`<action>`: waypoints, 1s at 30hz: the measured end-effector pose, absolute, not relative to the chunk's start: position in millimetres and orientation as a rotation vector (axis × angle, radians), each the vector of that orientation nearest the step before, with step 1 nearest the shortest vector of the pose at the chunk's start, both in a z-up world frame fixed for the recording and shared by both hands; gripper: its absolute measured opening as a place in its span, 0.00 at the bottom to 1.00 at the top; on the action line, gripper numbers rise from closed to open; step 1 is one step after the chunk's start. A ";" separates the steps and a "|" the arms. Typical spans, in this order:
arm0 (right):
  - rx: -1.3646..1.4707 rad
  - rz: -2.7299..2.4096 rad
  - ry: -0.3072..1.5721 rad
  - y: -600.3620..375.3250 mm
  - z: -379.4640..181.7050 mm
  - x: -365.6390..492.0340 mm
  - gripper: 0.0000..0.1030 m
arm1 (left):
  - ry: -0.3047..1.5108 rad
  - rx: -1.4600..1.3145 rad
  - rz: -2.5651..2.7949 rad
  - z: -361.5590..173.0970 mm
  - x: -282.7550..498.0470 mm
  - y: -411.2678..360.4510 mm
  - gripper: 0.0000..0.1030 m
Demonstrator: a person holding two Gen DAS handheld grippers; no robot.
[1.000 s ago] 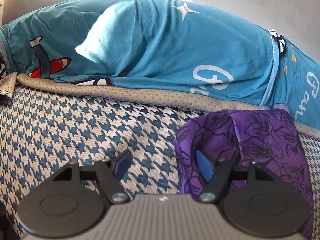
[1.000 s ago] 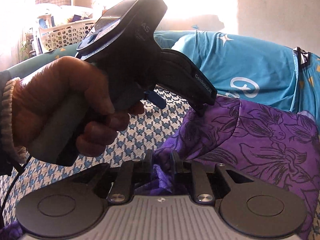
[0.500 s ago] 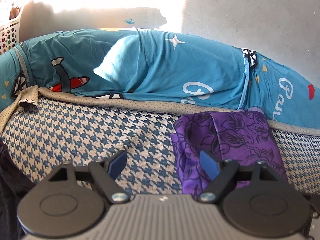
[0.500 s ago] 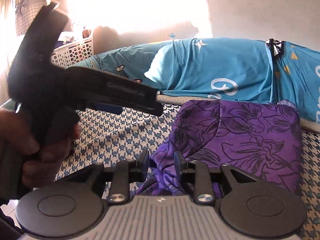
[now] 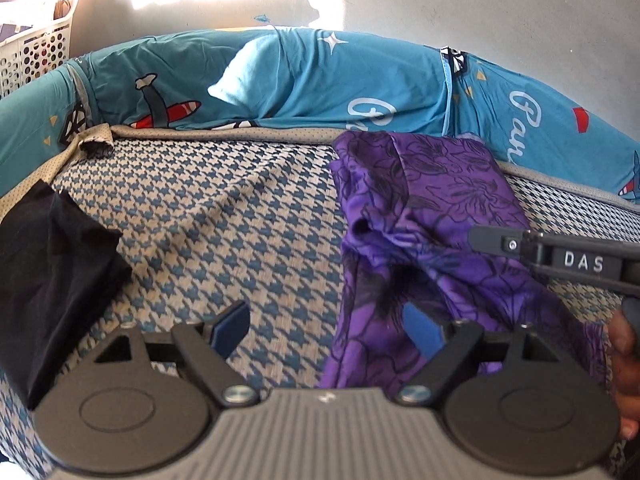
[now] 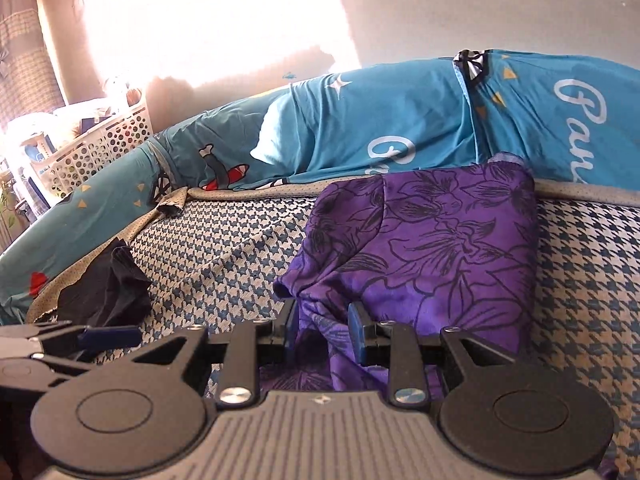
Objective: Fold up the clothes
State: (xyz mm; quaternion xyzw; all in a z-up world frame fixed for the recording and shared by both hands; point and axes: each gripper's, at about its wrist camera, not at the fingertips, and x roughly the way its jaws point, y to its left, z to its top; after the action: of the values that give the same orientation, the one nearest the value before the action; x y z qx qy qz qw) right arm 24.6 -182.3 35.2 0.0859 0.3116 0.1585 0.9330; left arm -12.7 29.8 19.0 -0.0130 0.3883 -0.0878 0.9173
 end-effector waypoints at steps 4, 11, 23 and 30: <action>0.172 0.270 0.656 -189.3 34.3 3.8 0.28 | 0.820 -0.027 -0.188 7.1 -34.3 26.4 0.81; 0.247 0.200 0.664 -213.7 35.3 -30.5 0.34 | 0.840 -0.039 -0.183 -6.3 -64.5 25.3 0.89; 0.307 0.102 0.675 -242.8 32.8 -59.4 0.35 | 0.862 -0.002 -0.178 -18.8 -85.2 18.0 0.89; 0.338 0.055 0.692 -253.4 30.0 -69.5 0.36 | 0.877 0.017 -0.165 -26.5 -90.3 14.9 0.92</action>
State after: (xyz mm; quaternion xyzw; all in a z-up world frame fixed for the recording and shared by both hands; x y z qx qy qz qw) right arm -69.5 -253.4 30.0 0.1650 0.3373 0.0269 0.9264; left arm -90.3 14.9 -26.5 0.0084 0.4240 -0.0800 0.9021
